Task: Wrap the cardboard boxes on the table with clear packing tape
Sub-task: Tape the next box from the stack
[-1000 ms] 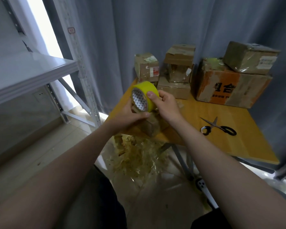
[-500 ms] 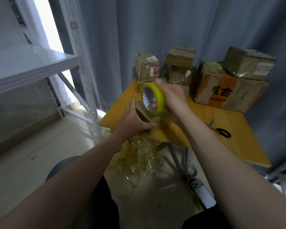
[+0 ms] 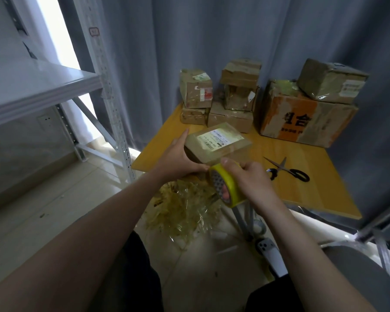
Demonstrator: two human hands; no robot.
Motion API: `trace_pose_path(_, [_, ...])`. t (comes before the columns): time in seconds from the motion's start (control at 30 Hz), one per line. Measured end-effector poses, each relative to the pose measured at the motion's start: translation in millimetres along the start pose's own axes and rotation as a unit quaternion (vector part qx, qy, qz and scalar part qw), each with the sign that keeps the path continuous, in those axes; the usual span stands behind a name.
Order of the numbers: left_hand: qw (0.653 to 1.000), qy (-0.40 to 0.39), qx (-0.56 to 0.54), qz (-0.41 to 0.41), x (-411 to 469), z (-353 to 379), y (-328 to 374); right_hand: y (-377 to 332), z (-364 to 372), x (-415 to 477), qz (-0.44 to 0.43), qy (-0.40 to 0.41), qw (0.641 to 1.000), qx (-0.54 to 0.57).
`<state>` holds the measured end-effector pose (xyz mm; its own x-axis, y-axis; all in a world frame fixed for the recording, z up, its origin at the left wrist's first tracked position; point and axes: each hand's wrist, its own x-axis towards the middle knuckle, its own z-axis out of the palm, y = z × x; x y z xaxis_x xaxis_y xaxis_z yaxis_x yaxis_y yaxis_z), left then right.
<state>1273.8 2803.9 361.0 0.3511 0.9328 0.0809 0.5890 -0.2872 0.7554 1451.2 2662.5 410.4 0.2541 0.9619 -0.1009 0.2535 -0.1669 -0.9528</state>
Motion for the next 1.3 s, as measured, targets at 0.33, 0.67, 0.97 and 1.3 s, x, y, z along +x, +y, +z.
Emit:
trace_pose_path(0.33, [0.993,-0.048,0.098,0.039,9.9,-6.8,-6.4,6.5,7.2,-8.5,0.03,-0.003,0.998,0.053])
trace_pose_path(0.67, [0.933,0.0,0.258,0.252,-4.9,2.6,-8.9,17.3,13.0,-4.5,0.037,-0.013,0.992,0.119])
trace_pose_path(0.97, [0.936,0.019,0.189,0.297,-15.4,9.1,-6.0,22.2,13.9,-1.1,0.044,-0.01,0.992,0.121])
trace_pose_path(1.3, [0.921,0.019,0.256,0.293,-19.4,11.6,-7.1,19.5,15.4,-7.4,0.049,0.001,0.991,0.124])
